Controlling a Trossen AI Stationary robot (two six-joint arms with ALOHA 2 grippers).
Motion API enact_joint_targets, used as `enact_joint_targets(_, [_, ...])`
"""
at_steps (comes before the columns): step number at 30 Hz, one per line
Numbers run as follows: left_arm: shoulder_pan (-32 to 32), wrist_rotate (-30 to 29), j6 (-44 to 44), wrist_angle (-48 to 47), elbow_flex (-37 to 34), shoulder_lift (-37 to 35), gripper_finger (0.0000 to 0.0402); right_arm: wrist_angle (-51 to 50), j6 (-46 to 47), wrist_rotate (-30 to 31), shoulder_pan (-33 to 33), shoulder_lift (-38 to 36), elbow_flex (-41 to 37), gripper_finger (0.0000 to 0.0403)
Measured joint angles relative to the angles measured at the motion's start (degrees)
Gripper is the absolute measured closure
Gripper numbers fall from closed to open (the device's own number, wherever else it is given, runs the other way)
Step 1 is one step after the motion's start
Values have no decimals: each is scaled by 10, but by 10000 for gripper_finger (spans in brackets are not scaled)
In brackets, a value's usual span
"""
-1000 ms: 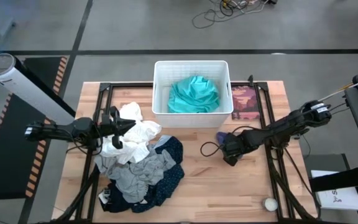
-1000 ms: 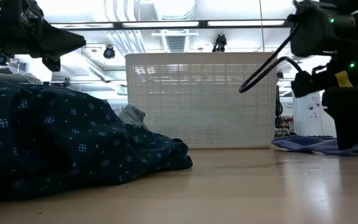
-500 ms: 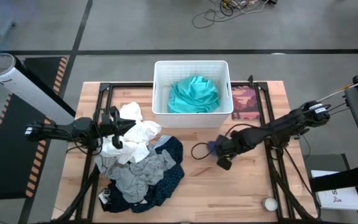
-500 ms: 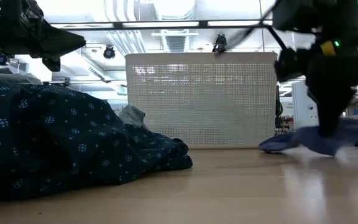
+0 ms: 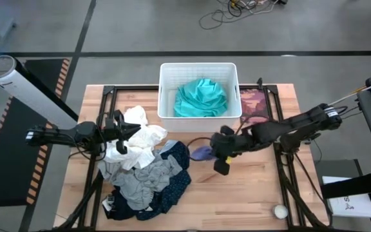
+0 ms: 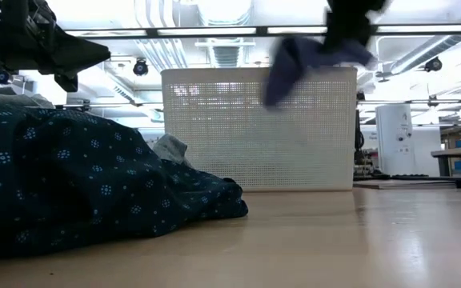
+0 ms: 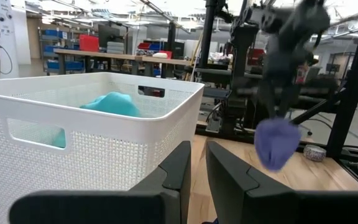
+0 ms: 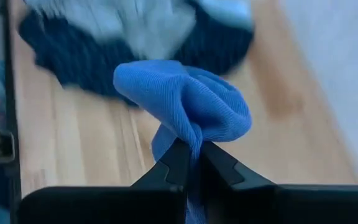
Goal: Sort clothes
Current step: Put the right blue sock into the laundry bin
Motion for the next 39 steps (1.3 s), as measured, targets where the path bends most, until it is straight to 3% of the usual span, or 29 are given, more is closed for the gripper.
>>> enact_joint_targets(7, [0, 0, 0, 0, 0, 0, 364, 1, -106, 130, -10, -1, 115, 396])
enact_joint_targets(12, [0, 0, 0, 0, 0, 0, 364, 21, -163, 197, -51, -1, 156, 396])
enact_joint_targets(27, [0, 0, 0, 0, 0, 0, 364, 38, -232, 194, -254, 58, 161, 390])
enact_joint_targets(31, [0, 0, 0, 0, 0, 0, 364, 37, -259, 190, -284, 93, 161, 360])
enact_joint_targets(39, [0, 0, 0, 0, 0, 0, 364, 12, -285, 189, -294, 130, 227, 248])
